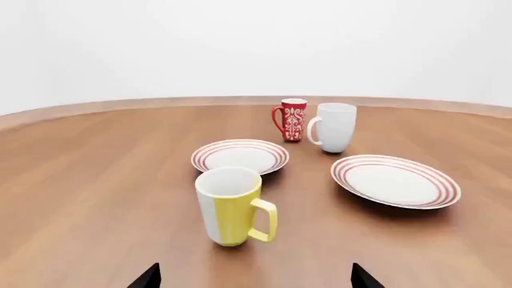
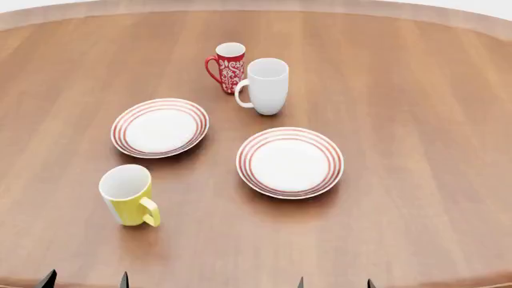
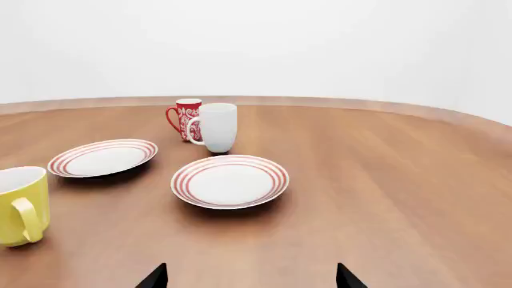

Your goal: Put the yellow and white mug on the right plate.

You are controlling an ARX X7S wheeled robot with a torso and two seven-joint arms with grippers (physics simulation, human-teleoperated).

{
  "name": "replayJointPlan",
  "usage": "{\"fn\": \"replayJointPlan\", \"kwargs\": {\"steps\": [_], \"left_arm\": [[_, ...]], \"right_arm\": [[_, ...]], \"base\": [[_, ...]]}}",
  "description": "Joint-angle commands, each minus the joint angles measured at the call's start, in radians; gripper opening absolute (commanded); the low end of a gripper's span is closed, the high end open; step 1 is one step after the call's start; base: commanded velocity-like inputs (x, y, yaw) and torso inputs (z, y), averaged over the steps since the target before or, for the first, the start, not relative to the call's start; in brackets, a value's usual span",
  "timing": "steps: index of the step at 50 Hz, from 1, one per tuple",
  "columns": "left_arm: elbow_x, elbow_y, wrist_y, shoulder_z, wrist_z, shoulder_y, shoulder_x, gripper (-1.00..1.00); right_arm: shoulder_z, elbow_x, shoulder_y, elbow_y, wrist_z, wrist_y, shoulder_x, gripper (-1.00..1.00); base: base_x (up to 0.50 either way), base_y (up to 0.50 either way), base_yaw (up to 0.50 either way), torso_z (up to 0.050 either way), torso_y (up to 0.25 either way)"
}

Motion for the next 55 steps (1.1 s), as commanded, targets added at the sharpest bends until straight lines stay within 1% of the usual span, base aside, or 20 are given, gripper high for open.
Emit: {"fn": "replayJointPlan", "kwargs": {"steps": [1,5,16,19,23,37,55], "left_arm": [[-0.02,-0.003,0.005,0.017,-0.016,0.0,-0.016,1.0],[-0.053,0.002,0.011,0.031,-0.024,0.001,-0.03,1.0],[-0.068,-0.013,0.018,0.063,-0.052,-0.004,-0.055,1.0],[-0.059,-0.006,-0.023,0.071,-0.07,-0.01,-0.061,1.0],[-0.086,-0.016,0.026,0.074,-0.057,-0.005,-0.066,1.0],[-0.1,-0.02,0.028,0.097,-0.075,-0.004,-0.084,1.0],[-0.114,-0.02,0.024,0.124,-0.1,-0.006,-0.102,1.0]], "right_arm": [[-0.022,0.009,-0.002,-0.005,0.019,-0.001,0.017,1.0],[-0.044,0.021,-0.007,-0.018,0.03,0.003,0.033,1.0],[-0.079,0.022,-0.004,-0.015,0.059,0.007,0.06,1.0],[-0.084,0.025,-0.002,-0.014,0.066,0.008,0.064,1.0],[-0.088,0.043,-0.005,-0.019,0.065,0.001,0.069,1.0],[-0.11,0.061,-0.01,-0.026,0.078,-0.012,0.087,1.0],[-0.145,0.058,-0.011,-0.03,0.103,-0.026,0.11,1.0]], "base": [[0.0,0.0,0.0,0.0,0.0],[0.0,0.0,0.0,0.0,0.0],[0.0,0.0,0.0,0.0,0.0],[0.0,0.0,0.0,0.0,0.0],[0.0,0.0,0.0,0.0,0.0],[0.0,0.01,0.0,0.0,0.0],[0.0,0.48,0.0,0.0,0.0]]}}
